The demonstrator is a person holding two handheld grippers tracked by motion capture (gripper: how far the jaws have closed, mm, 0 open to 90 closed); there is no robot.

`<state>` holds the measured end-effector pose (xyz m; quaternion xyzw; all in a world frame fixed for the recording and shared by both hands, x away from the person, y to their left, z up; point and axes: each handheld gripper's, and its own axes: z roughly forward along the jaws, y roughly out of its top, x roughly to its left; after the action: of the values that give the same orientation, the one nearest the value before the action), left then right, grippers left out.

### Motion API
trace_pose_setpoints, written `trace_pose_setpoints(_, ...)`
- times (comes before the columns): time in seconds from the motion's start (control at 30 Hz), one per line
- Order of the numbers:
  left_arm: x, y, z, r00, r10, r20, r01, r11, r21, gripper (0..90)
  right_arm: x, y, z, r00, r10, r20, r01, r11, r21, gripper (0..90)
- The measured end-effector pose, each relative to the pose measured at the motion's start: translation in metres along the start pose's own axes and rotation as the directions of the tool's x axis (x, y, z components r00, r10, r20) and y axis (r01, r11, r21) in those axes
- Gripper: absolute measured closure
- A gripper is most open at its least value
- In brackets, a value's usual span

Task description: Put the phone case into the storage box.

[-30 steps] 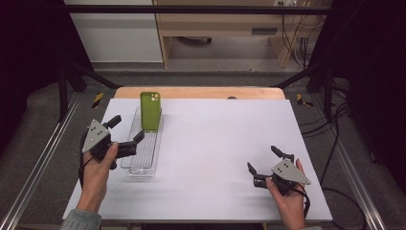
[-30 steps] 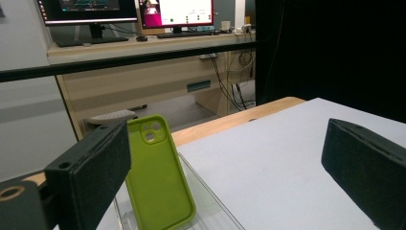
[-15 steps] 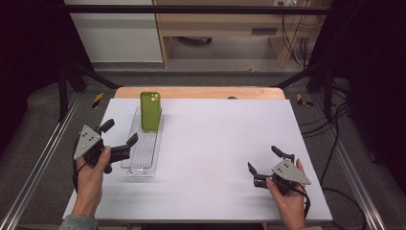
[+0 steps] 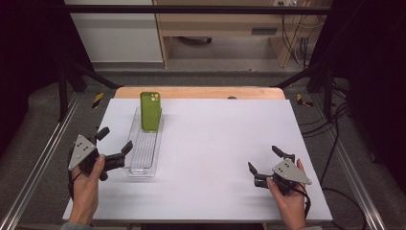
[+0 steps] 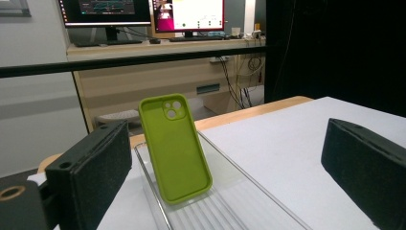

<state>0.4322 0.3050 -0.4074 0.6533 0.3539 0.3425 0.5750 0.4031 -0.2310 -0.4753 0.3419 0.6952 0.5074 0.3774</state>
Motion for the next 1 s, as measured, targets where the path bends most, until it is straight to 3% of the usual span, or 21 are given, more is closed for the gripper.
trace_pose_setpoints(0.5,0.001,-0.025,-0.014,1.0,-0.006,-0.004,0.006,1.0,-0.002,2.8,-0.001,0.0,-0.001,1.0,0.005,0.003,-0.005,1.0,0.0,4.3)
trace_pose_setpoints(1.0,-0.003,-0.039,-0.018,0.9997,0.0,0.025,-0.001,1.0,0.006,2.7,-0.005,-0.001,-0.002,0.9998,0.012,0.013,-0.012,1.0,0.0,4.3)
